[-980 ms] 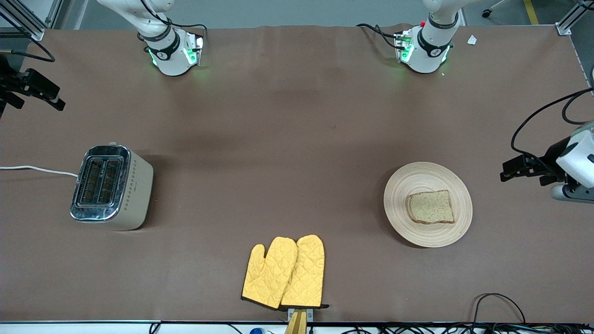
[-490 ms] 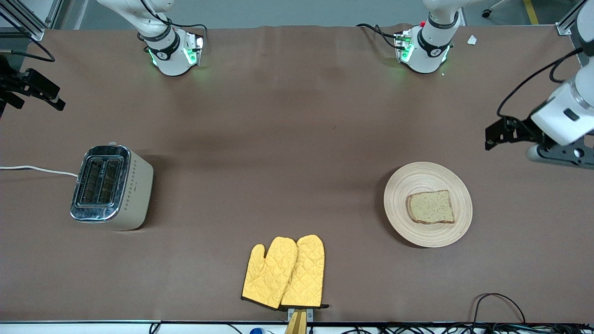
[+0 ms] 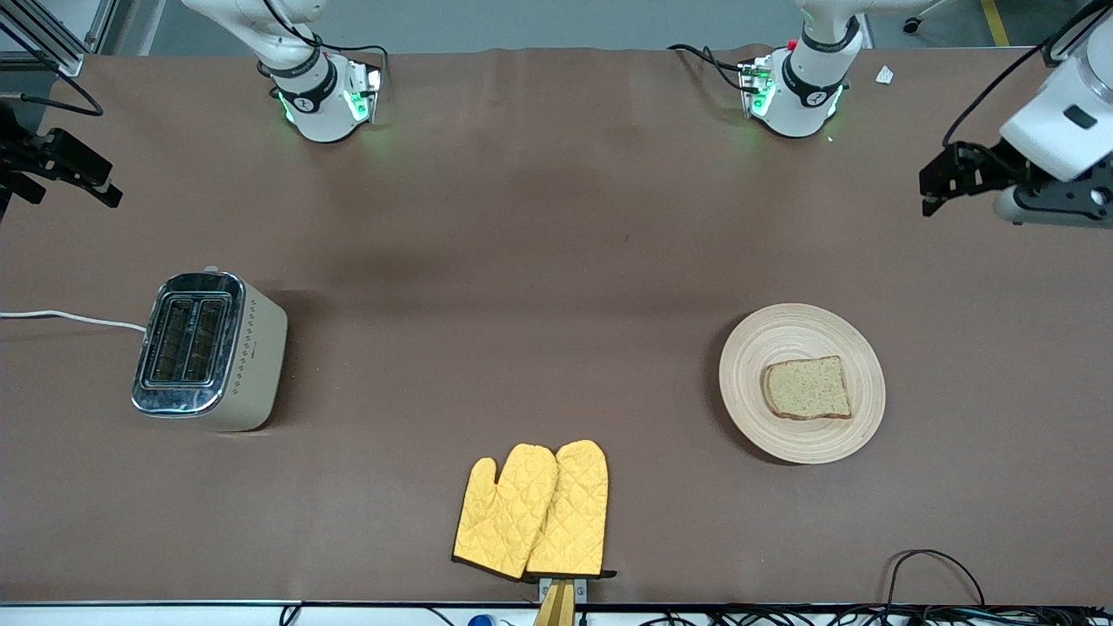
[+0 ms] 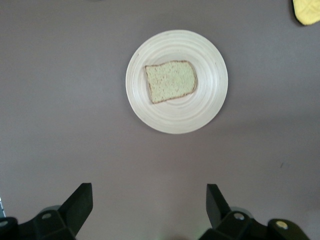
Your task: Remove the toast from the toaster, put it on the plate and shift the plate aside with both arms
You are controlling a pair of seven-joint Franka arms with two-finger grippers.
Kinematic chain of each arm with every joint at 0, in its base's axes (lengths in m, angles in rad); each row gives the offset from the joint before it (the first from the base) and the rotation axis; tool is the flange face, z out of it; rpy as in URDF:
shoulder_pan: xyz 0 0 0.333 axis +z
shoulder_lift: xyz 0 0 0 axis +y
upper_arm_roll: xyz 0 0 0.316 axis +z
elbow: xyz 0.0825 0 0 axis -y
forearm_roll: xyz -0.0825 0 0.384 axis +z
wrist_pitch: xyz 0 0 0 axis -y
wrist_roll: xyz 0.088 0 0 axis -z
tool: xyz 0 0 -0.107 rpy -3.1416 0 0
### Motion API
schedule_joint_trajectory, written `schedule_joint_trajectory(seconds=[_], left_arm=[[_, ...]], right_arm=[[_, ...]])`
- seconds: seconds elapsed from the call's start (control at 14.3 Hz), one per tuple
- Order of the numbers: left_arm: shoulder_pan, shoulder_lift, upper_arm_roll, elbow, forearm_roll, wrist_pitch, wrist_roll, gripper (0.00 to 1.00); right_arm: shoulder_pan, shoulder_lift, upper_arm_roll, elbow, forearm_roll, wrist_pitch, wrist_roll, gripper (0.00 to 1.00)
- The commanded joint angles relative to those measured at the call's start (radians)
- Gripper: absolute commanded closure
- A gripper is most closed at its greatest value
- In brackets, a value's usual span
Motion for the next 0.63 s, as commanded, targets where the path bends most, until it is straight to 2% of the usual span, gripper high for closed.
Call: schedule_joint_trajectory(seconds=[0.0, 0.21, 0.35, 0.56], left_arm=[[-0.084, -0.124, 0.089, -0.154, -0.051, 0.022, -0.014, 0.0], [-0.092, -0.21, 0.102, -0.271, -0.057, 0.071, -0.014, 0.0], [-0.079, -0.196, 0.102, -0.242, -0.062, 0.07, -0.004, 0.0], [-0.062, -0.124, 0.107, -0.134, -0.073, 0.001, -0.006, 0.0]], right_arm=[[0.0, 0.002, -0.002, 0.012, 0.014, -0.011, -0.009, 0.0], [0.0, 0.002, -0.002, 0.012, 0.014, -0.011, -0.009, 0.0], [0.0, 0.002, -0.002, 0.012, 0.014, -0.008, -0.009, 0.0], [0.0, 0.002, -0.002, 0.012, 0.012, -0.01, -0.009, 0.0]])
